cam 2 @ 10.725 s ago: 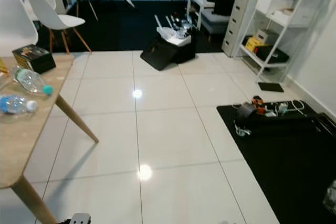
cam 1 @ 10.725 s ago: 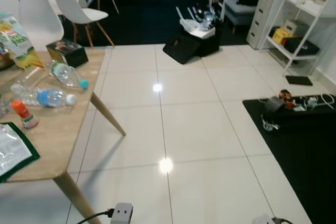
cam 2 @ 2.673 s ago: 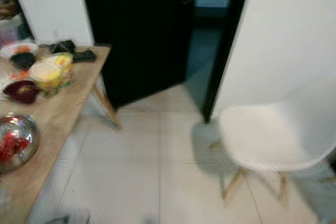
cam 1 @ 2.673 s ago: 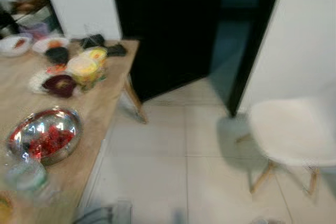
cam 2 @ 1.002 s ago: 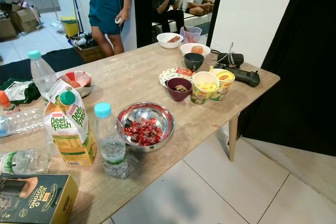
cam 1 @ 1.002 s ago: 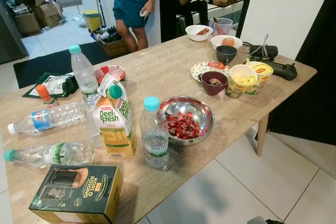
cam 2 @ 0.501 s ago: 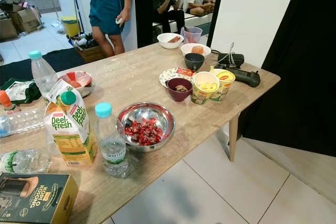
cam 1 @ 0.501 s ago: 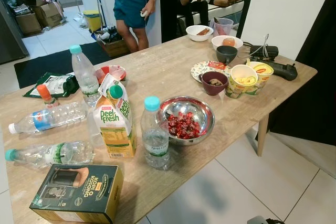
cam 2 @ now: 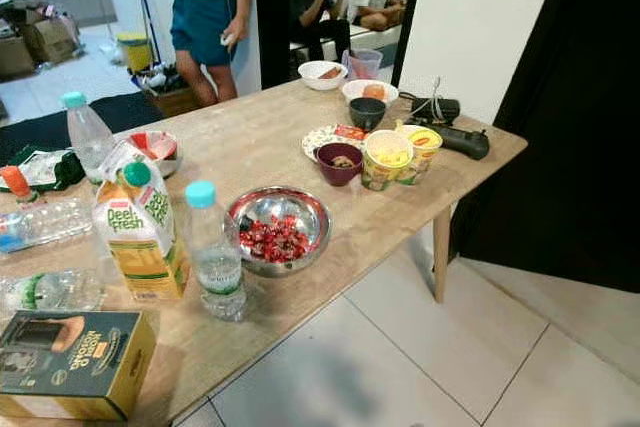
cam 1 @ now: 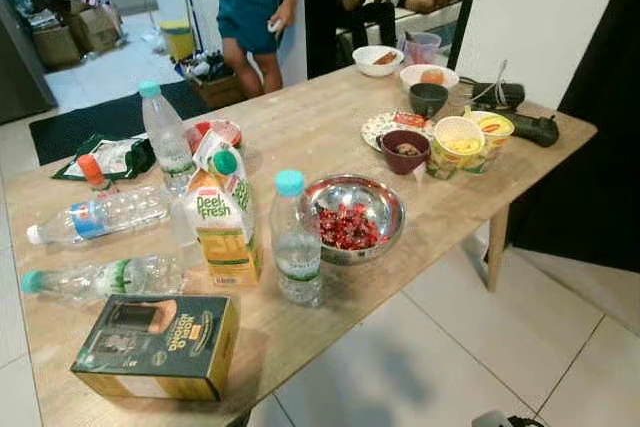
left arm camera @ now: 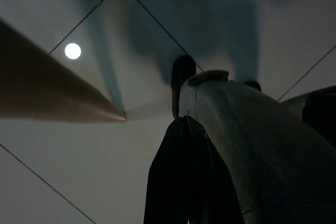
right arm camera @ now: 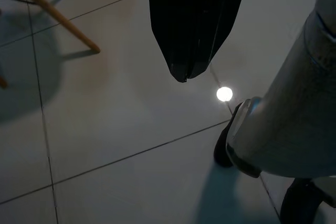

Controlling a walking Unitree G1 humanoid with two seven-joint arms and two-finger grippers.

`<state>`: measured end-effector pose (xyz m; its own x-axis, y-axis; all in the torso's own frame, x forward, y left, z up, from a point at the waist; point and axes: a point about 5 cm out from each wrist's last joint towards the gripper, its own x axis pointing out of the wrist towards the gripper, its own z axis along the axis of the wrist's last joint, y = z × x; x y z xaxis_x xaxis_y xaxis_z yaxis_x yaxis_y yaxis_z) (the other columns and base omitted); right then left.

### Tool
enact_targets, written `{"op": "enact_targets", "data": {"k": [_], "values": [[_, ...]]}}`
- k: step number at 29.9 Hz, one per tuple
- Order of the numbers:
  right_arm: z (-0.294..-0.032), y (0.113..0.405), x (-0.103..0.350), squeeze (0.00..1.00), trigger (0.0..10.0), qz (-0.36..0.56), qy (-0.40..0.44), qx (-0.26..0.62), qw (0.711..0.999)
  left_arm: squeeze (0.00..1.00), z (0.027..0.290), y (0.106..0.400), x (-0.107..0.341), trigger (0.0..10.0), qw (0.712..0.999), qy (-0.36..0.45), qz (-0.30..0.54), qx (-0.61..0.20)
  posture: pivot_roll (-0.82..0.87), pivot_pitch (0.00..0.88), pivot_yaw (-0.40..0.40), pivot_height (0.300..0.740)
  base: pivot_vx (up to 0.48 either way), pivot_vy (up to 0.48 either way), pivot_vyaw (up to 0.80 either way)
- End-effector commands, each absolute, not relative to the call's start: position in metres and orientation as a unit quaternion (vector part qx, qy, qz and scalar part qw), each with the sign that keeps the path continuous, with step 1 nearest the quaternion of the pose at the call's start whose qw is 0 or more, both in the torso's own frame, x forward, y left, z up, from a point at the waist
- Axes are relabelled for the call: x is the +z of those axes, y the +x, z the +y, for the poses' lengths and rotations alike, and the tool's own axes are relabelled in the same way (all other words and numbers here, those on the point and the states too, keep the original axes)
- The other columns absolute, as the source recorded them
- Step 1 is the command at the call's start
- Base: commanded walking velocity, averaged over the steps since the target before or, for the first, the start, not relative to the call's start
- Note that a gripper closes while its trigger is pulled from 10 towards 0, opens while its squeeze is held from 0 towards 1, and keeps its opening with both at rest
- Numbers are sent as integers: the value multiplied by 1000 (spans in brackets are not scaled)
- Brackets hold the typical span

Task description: Restocking fridge

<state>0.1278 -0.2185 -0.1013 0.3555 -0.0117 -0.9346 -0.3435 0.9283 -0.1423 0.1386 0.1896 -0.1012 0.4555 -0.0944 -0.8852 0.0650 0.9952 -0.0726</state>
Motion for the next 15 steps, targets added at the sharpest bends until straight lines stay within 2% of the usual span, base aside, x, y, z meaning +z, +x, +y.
{"op": "enact_targets", "data": {"k": [1, 15], "values": [[-222, 129, -100, 0, 10000, 556, -157, 95, 810, 0, 193, 127, -105, 10000, 839, -5, 542, -46, 44, 0, -39, 740, -330, 0, 0], [-221, 129, -100, 0, 10000, 556, -154, 94, 812, 0, 194, 127, -105, 10000, 840, -5, 541, -46, 44, 0, -38, 740, -329, 0, 0]]}}
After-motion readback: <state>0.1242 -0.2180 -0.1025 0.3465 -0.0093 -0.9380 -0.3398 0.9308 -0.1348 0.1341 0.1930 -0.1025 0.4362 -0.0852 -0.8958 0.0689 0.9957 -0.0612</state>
